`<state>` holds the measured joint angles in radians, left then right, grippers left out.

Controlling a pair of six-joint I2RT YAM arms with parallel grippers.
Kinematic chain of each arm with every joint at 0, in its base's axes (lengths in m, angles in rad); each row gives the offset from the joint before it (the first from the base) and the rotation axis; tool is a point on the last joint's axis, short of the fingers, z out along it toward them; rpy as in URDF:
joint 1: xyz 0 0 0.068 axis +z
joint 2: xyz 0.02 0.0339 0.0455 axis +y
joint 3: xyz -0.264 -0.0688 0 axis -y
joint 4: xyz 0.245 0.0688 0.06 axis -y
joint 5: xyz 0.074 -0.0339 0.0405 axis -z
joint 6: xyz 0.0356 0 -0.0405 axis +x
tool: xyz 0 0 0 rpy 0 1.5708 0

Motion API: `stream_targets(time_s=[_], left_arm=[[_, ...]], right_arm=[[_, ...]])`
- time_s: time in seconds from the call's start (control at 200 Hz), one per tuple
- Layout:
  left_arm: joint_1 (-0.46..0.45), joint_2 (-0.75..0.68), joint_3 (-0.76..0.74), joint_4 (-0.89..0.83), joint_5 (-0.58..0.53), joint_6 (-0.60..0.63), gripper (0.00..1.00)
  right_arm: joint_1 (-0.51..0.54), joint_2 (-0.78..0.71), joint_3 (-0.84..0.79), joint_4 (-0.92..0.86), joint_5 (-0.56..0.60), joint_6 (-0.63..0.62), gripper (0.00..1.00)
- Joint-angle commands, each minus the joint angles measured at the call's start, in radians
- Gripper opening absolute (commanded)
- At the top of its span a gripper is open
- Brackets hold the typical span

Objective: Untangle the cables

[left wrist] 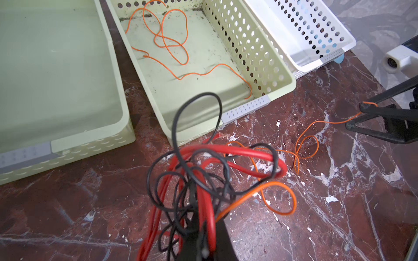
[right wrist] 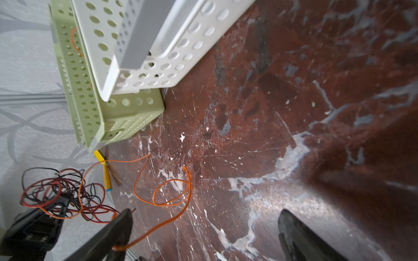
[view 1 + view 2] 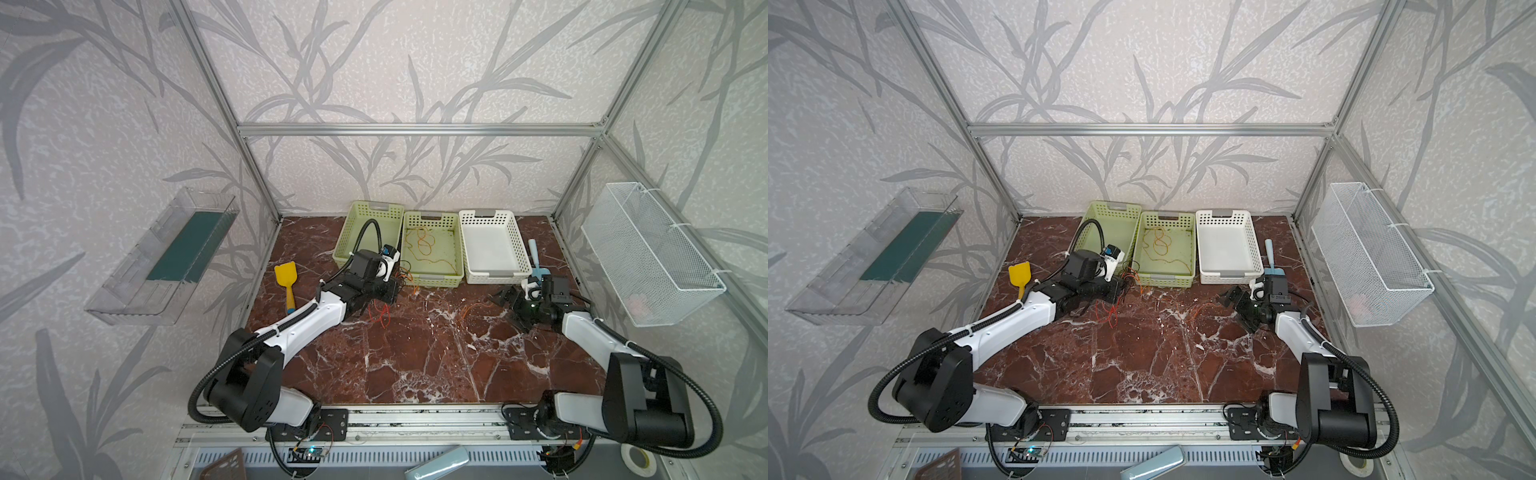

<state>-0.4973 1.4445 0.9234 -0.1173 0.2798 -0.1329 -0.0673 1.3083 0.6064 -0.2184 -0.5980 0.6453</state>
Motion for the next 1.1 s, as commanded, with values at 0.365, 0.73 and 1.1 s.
stream_targets(time_s=[0.365, 0.73, 1.1], left_arm=[[-0.047, 0.056, 0.073, 0.026, -0.028, -0.007, 0.00], [-0.053, 0.059, 0.055, 0.032, -0.038, -0.029, 0.00], [-0.121, 0.076, 0.088, 0.029, -0.042, -0.020, 0.00]], right_arm=[[0.058, 0.065, 0.061, -0.052, 0.045, -0.089, 0.00], [0.060, 0.050, 0.074, 0.014, 0.009, -0.053, 0.84], [0.295, -0.067, 0.140, 0.083, -0.004, -0.326, 0.87]])
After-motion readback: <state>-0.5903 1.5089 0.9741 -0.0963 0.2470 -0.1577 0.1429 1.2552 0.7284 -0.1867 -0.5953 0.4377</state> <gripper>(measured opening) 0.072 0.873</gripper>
